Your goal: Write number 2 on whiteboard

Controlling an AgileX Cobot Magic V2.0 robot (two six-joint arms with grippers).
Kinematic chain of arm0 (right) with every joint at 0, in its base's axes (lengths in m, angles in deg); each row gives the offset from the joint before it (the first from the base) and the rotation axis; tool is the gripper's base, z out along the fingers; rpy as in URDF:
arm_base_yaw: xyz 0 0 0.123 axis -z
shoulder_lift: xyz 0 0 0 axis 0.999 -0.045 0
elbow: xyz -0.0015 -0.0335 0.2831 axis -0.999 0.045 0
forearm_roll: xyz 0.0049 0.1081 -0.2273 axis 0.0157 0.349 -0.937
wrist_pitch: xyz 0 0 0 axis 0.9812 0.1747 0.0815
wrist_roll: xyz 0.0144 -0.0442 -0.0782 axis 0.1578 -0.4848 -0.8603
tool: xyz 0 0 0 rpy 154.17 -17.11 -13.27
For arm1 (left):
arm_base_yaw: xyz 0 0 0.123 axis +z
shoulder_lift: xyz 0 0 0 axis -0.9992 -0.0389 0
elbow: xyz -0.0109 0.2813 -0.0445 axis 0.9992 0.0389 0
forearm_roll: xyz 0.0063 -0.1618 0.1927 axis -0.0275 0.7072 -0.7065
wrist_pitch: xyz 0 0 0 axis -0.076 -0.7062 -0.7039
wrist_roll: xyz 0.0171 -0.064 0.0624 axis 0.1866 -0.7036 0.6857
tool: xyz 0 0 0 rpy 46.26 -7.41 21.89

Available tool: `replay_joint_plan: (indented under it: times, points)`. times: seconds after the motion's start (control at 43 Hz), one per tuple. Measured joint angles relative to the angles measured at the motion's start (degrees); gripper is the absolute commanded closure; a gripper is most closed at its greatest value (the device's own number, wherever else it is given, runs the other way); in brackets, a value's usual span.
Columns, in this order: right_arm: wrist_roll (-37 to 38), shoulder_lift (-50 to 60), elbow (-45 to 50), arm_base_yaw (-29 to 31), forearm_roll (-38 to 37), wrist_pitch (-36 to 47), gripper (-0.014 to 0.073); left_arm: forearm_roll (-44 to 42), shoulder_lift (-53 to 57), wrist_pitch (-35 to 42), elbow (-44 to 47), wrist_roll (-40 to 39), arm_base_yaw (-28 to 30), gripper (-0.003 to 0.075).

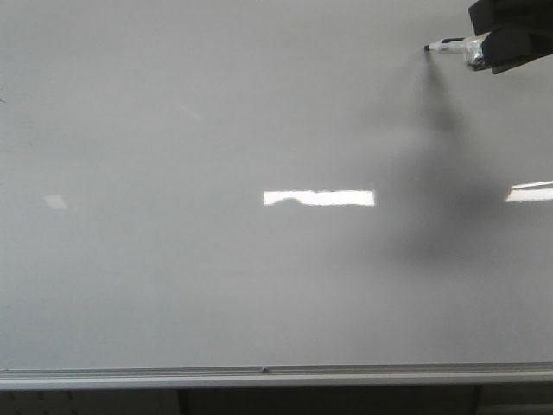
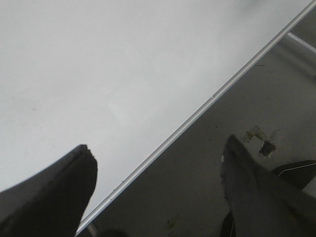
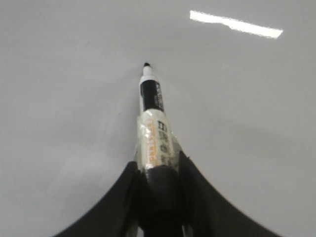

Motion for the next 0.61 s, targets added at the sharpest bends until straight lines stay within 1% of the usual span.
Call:
replay_joint_plan:
  times: [0.186, 0.326, 0.465, 0.605]
  points:
    - [0.0, -0.1, -0.2, 2.9, 0.0, -2.0, 0.0654, 0.0, 0.0, 0.0, 0.0, 0.0, 0.0, 0.0208]
    - [0.0, -0.6, -0.3, 4.0, 0.0, -6.6, 0.0654, 0.0, 0.0, 0.0, 0.0, 0.0, 0.0, 0.0208]
    - [0.0, -2.3, -0.3, 2.0, 0.0, -8.5, 0.0654, 0.0, 0.0, 0.0, 0.0, 0.0, 0.0, 0.0208]
    - [0.0, -3.9, -0.3, -0.4, 0.0, -8.6, 0.0654, 0.0, 0.0, 0.0, 0.0, 0.0, 0.0, 0.0208]
